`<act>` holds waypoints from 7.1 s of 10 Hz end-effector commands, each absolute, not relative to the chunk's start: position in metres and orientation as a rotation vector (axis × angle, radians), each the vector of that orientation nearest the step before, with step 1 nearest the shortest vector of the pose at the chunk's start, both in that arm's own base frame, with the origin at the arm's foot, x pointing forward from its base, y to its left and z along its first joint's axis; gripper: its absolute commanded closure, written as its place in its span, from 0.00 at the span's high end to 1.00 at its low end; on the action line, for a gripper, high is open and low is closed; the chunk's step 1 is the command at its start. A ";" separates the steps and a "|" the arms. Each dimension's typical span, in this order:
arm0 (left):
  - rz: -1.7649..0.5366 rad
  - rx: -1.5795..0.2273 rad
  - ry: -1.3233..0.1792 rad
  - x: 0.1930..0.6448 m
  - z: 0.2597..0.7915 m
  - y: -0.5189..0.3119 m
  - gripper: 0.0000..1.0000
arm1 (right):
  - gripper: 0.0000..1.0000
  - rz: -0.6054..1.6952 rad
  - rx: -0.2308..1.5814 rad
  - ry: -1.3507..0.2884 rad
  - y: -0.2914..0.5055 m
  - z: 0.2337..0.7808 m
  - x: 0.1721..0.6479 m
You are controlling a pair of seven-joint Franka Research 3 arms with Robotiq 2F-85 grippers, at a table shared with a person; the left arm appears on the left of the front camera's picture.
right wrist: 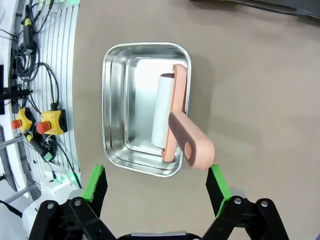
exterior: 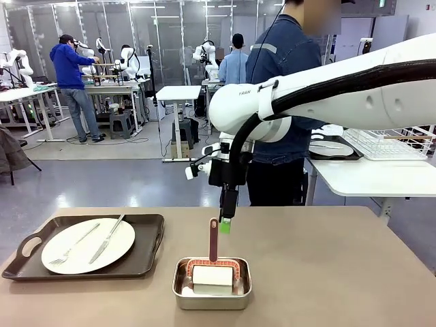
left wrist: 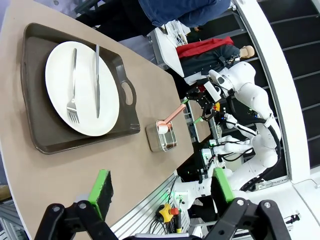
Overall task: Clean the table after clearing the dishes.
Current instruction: When the left (or right) Handle tray is removed, use the left hand (or right hand) to clean the left (or right) side of the table with the Lint Roller.
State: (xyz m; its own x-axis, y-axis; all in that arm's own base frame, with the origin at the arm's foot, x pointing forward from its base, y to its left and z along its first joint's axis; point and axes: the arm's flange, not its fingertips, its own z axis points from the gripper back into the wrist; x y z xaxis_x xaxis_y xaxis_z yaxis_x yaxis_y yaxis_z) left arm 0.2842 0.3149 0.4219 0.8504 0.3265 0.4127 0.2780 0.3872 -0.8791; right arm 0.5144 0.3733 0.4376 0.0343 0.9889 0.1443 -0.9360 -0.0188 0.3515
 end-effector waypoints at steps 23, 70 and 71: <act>0.025 -1.195 -0.599 0.280 0.422 0.316 1.00 | 0.04 1.447 0.341 0.332 0.410 0.432 0.513; 0.025 -1.195 -0.599 0.280 0.422 0.316 1.00 | 0.22 -0.179 0.417 0.041 -0.120 0.309 0.525; 0.025 -1.195 -0.599 0.280 0.422 0.316 1.00 | 0.22 -0.186 0.344 0.052 -0.128 0.316 0.520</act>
